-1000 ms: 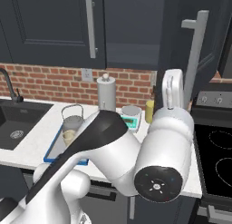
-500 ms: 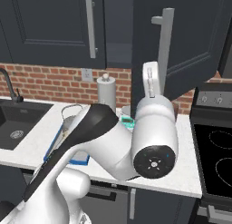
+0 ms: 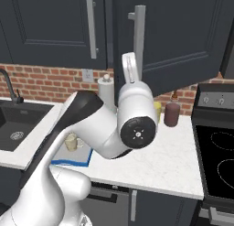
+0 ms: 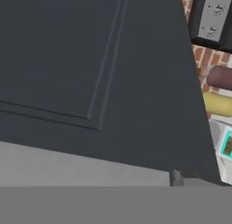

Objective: Pick the kettle from the counter and place it on the tray. Then pick the mug from the cabinet and place it on the tray. Then close the cabinet doors.

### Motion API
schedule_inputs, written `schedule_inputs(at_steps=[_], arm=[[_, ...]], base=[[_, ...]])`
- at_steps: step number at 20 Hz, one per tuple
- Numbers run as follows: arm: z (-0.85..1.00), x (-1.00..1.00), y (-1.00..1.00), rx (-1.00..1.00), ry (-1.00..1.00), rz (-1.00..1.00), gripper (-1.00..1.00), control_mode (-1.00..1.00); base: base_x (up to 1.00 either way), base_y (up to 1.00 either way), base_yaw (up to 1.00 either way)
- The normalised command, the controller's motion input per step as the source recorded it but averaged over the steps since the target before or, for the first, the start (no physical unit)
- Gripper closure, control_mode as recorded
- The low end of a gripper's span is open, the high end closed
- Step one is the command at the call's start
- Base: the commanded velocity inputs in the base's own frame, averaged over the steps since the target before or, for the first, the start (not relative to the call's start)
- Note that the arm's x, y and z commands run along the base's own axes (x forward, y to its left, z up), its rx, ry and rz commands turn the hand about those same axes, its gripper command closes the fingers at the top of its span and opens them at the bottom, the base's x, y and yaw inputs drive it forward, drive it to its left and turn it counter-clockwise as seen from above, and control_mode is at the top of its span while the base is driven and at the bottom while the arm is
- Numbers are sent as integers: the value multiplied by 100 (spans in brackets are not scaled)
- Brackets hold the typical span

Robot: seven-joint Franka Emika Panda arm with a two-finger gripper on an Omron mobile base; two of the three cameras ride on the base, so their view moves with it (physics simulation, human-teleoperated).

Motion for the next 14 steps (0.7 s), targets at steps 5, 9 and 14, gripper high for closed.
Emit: schedule_inputs(at_steps=[5, 9, 14], arm=[[-29, 100, 40, 0, 14, 9, -100, -100], [-32, 100, 33, 0, 14, 7, -100, -100], [-32, 97, 18, 0, 16, 5, -100, -100]], base=[[0, 0, 0], [0, 0, 0], [0, 0, 0]])
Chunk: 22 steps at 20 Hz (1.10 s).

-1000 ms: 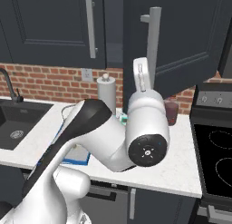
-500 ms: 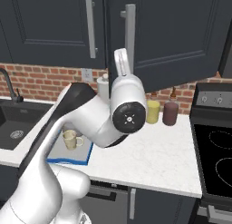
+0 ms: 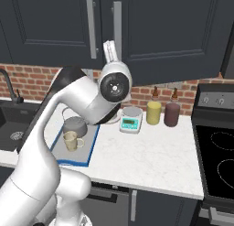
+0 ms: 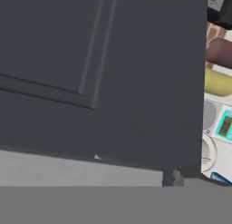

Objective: Pick the kettle from the counter and place it on the tray. Then pick the mug from the cabinet and place it on the tray. Then close the cabinet doors.

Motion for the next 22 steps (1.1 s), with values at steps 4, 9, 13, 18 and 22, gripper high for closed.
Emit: schedule_inputs(at_steps=[4, 9, 13, 18, 22], arm=[[-32, 97, 14, -3, 18, 5, -100, -100], [-28, 94, 7, -4, 15, 6, -100, -100], [-20, 50, -1, -5, 14, 3, -100, -100], [-18, 57, -2, -3, 8, 0, -100, -100], [-19, 42, -3, -5, 3, 0, -100, -100]], base=[[0, 0, 0], [0, 0, 0], [0, 0, 0], [0, 0, 0], [0, 0, 0]])
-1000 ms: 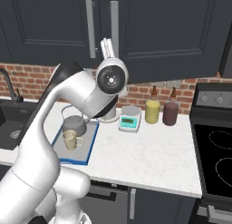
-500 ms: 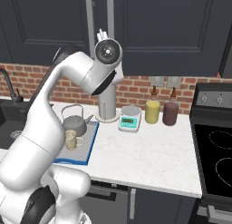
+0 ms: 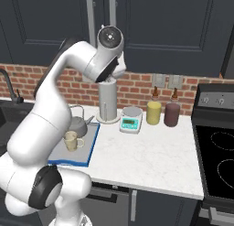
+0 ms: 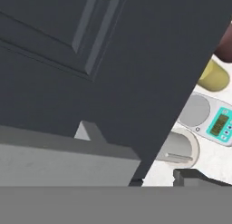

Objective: Pick the kettle from the counter and place it on the tray. Then pick the mug from the cabinet and place it on the tray. Then close the cabinet doors.

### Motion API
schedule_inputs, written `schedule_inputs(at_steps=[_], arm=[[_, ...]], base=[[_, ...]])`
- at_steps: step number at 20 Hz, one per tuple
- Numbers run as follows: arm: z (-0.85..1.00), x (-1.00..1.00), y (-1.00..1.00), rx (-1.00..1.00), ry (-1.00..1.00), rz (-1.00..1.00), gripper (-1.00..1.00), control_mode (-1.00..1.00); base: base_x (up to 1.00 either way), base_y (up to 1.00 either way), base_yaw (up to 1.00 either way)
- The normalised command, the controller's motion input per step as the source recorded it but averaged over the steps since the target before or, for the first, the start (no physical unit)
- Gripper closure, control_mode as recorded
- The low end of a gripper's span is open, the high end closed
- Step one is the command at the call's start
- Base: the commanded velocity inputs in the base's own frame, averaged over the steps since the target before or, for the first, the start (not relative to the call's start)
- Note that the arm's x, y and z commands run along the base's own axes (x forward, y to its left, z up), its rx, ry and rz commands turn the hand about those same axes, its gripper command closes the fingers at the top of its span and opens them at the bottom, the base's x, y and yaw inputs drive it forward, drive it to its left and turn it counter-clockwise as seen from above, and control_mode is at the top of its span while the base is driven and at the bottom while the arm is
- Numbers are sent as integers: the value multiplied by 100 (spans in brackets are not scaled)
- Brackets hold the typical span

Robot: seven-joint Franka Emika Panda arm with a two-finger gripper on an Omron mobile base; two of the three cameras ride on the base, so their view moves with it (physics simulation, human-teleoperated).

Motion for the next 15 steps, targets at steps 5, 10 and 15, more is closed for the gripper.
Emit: schedule_inputs(at_steps=[5, 10, 15], arm=[[-18, 42, -6, -9, 6, 0, -100, -100], [-24, 44, -10, -13, 14, -3, -100, -100], [-29, 46, -12, -15, 17, -5, -100, -100]], base=[[0, 0, 0], [0, 0, 0], [0, 0, 0]])
